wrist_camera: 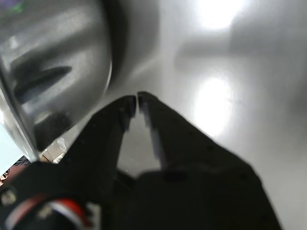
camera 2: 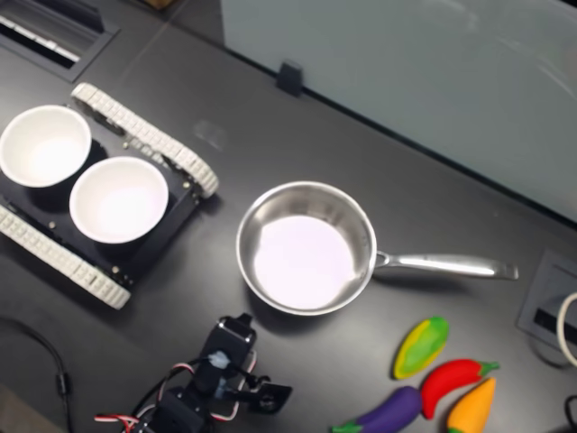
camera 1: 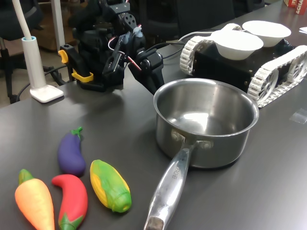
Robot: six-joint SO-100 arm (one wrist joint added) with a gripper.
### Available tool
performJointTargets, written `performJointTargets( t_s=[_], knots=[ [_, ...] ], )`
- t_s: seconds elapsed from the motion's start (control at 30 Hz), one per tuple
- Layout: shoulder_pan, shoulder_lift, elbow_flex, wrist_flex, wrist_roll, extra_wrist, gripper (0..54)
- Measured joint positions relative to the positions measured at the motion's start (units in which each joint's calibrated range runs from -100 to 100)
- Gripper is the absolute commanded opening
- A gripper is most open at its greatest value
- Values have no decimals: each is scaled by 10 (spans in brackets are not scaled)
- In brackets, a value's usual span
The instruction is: Pick up the chilli and place them in the pan
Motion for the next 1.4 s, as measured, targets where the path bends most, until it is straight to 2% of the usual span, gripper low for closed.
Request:
performJointTargets(
  t_s=[1.4],
  knots=[
    [0,1,0,0,6,0,0]
  ],
)
